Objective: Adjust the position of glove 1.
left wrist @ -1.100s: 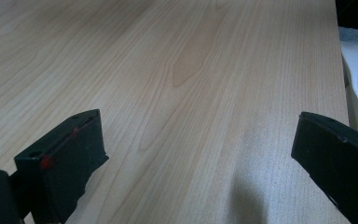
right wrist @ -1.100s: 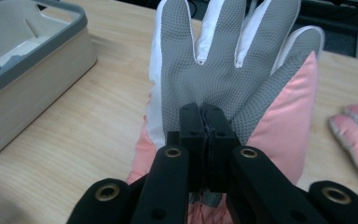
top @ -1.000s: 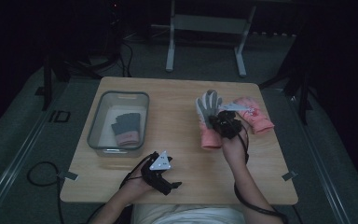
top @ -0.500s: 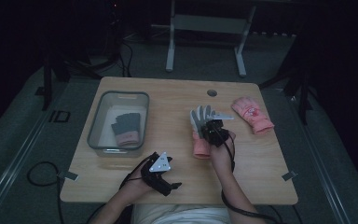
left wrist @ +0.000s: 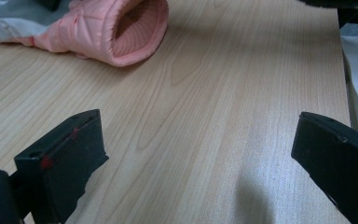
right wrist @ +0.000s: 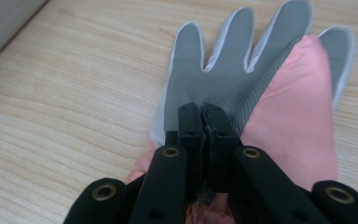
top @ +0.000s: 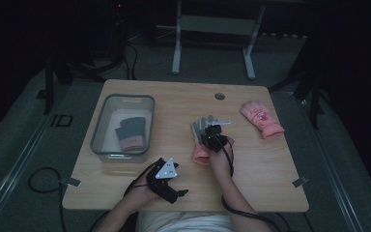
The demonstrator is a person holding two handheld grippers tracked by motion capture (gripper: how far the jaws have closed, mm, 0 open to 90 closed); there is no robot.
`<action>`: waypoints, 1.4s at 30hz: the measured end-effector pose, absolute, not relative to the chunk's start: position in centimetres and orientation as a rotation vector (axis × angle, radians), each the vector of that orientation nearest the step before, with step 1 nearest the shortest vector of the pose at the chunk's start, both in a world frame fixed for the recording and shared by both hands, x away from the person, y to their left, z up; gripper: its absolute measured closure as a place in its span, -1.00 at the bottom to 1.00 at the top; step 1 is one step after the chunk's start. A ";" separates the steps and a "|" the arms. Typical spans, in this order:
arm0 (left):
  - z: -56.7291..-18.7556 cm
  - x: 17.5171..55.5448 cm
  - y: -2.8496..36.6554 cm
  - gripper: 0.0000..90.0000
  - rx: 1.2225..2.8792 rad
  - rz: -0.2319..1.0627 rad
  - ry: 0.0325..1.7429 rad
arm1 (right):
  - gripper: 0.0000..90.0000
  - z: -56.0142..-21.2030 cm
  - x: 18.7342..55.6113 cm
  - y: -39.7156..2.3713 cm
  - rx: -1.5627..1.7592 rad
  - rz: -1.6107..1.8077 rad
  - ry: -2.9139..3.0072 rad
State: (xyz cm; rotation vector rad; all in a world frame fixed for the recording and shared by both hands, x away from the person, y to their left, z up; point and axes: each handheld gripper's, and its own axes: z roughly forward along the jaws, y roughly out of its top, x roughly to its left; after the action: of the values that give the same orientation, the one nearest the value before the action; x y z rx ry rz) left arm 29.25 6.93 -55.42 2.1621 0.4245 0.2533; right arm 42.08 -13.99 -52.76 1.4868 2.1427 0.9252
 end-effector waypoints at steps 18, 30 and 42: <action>-55.4 29.3 7.0 -0.95 2.155 0.242 0.423 | 0.48 -48.6 41.4 -18.3 1.261 1.092 2.142; -55.4 29.4 7.0 -0.95 2.155 0.240 0.424 | 0.54 -47.7 45.3 -31.2 1.246 1.026 2.054; -55.4 29.4 6.8 -0.95 2.161 0.247 0.429 | 0.35 -48.3 50.2 -37.7 1.335 0.872 2.008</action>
State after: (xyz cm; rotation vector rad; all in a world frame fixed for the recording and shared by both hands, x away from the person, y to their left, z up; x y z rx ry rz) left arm 29.40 6.81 -55.35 2.1613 0.4287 0.2468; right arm 50.19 -37.73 -48.25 1.3355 2.0080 0.8715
